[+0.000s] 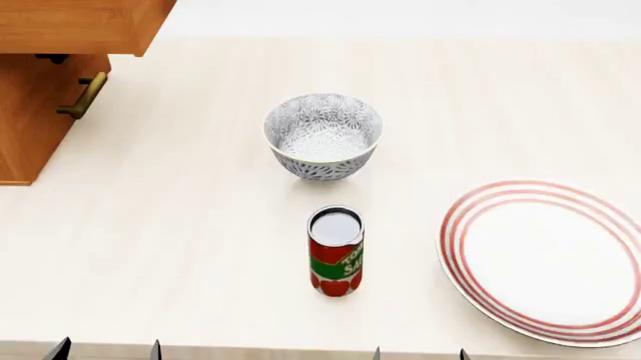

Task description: Put the bowl on the plate.

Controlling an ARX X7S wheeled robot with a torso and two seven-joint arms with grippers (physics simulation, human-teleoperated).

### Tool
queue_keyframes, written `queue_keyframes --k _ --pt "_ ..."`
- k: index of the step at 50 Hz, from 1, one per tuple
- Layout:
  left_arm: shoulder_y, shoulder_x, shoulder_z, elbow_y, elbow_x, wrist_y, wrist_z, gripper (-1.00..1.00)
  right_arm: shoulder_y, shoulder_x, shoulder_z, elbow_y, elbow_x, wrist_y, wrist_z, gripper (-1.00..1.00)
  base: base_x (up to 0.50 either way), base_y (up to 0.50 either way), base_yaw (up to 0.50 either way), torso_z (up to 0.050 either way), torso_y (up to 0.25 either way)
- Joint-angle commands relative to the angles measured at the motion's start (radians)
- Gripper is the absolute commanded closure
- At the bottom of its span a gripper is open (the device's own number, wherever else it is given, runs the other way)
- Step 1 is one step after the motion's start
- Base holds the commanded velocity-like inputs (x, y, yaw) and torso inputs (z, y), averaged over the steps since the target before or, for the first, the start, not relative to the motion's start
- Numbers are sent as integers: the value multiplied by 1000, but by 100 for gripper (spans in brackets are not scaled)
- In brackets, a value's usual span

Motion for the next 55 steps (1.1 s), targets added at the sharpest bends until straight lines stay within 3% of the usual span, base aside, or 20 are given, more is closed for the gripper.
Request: queue_keyframes --k 1,11,23,24,25,27,28,41,55 --pt "-2 -14 15 -5 -14 4 -15 -100 0 11 -14 1 11 -1 14 -100 0 0 0 0 0" --pt "-2 -47 57 -2 -34 8 -48 -100 2 38 -22 -7 97 10 53 -100 0 0 0 0 0" --pt "-24 -80 79 69 -39 -70 -68 -100 38 67 0 -89 151 167 130 -100 0 0 0 0 0" --pt "-174 -141 -22 219 -189 -220 -111 -100 188 200 104 -239 301 317 237 -100 0 0 0 0 0" --pt "-262 -65 -68 369 -141 -370 -14 -100 291 72 162 -389 151 467 87 -100 0 0 0 0 0" --pt "-271 -66 -76 652 -152 -670 -24 -100 308 79 165 -689 144 767 71 -100 0 0 0 0 0" --pt "-272 -67 -77 652 -154 -690 -27 -100 310 80 165 -788 147 851 72 -100 0 0 0 0 0" --pt "-279 -84 -74 655 -179 -689 -44 -100 326 82 187 -791 196 832 77 -100 17 0 0 0 0" --pt "-277 -101 -63 651 -196 -679 -63 -100 324 83 216 -792 255 822 79 -100 465 0 0 0 0"
